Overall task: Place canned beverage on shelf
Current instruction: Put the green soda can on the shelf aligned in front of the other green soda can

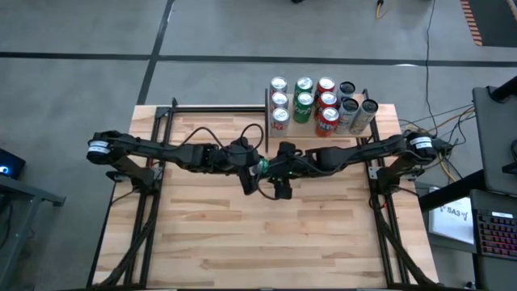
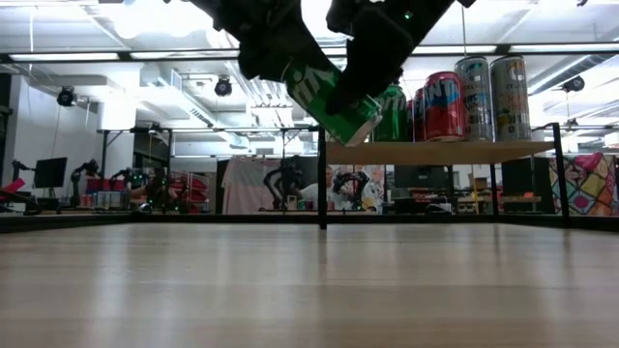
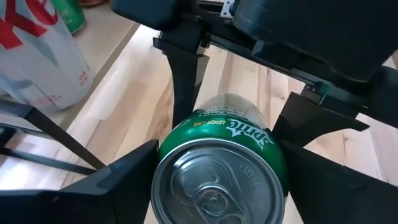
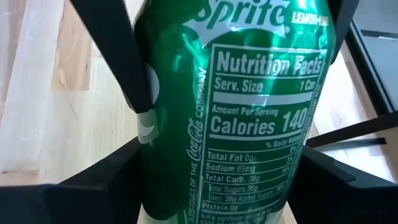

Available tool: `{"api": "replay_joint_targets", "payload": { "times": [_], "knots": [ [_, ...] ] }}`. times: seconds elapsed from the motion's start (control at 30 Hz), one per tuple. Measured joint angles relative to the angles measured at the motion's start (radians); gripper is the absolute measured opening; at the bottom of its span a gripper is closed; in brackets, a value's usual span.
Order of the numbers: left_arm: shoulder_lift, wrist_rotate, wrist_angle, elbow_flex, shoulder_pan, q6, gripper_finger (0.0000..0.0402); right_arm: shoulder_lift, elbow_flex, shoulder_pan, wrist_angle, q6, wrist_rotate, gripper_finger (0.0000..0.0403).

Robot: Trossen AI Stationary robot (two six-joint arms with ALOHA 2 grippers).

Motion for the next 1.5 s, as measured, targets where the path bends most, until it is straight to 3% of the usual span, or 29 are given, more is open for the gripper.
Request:
{"api": "replay_joint_targets", "payload": {
  "times": [0.17, 0.33, 0.53, 0.73, 0.9, 0.97, 1.07, 1.27, 1.5],
  "knots": [
    [-0.007, 0.013, 0.024, 0.0, 0.0, 0.052, 0.032, -0.042, -0.037, 0.0, 0.015, -0.024, -0.002, 0.0284],
    [-0.06, 0.038, 0.056, 0.001, -0.001, 0.112, 0.0329, -0.147, -0.16, 0.002, 0.046, 0.007, -0.015, 0.0284],
    [-0.122, 0.09, 0.135, -0.017, -0.002, 0.233, 0.0322, -0.326, -0.384, 0.001, 0.368, 0.002, -0.006, 0.0284],
    [-0.173, 0.167, 0.343, -0.151, -0.002, 0.258, 0.0313, -0.423, -0.519, 0.002, 0.696, -0.103, -0.023, 0.0284],
    [-0.209, 0.166, 0.692, -0.311, -0.002, 0.254, 0.0313, -0.412, -0.582, 0.002, 0.828, -0.124, -0.085, 0.0284],
    [-0.195, 0.166, 0.889, -0.371, 0.0, 0.254, 0.0313, -0.401, -0.595, 0.002, 0.919, -0.148, -0.097, 0.0284],
    [-0.171, 0.164, 1.056, -0.43, 0.0, 0.254, 0.0313, -0.382, -0.596, 0.002, 0.969, -0.154, -0.093, 0.0284],
    [-0.081, 0.163, 1.16, -0.432, 0.001, 0.252, 0.0313, -0.368, -0.59, 0.002, 0.973, -0.155, -0.093, 0.0284],
    [0.018, 0.163, 1.156, -0.352, 0.001, 0.238, 0.0313, -0.367, -0.589, 0.004, 0.948, -0.153, -0.093, 0.0284]
  ]
}}
